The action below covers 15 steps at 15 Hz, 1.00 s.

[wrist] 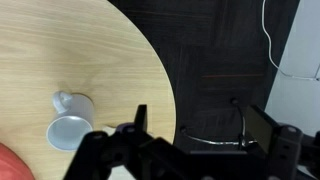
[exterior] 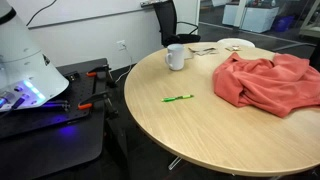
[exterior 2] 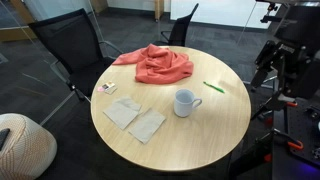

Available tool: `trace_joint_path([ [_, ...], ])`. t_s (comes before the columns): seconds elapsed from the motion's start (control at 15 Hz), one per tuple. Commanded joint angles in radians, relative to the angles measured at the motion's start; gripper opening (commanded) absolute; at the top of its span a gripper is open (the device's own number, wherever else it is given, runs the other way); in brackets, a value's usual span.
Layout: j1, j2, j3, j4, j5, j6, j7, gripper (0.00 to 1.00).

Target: Put the pen in the mug

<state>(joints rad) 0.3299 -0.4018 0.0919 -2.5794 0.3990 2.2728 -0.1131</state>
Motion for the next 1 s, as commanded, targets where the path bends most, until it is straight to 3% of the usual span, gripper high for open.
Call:
trace_joint_path([
  [0.0, -0.016, -0.001, 0.015, 0.002, 0.007, -0.005, -0.005, 1.0],
  [0.4, -0.026, -0.006, 0.021, 0.003, -0.01, 0.01, 0.007, 1.0],
  [0.93, -0.177, -0.047, -0.002, 0.003, -0.17, 0.122, 0.103, 1.0],
])
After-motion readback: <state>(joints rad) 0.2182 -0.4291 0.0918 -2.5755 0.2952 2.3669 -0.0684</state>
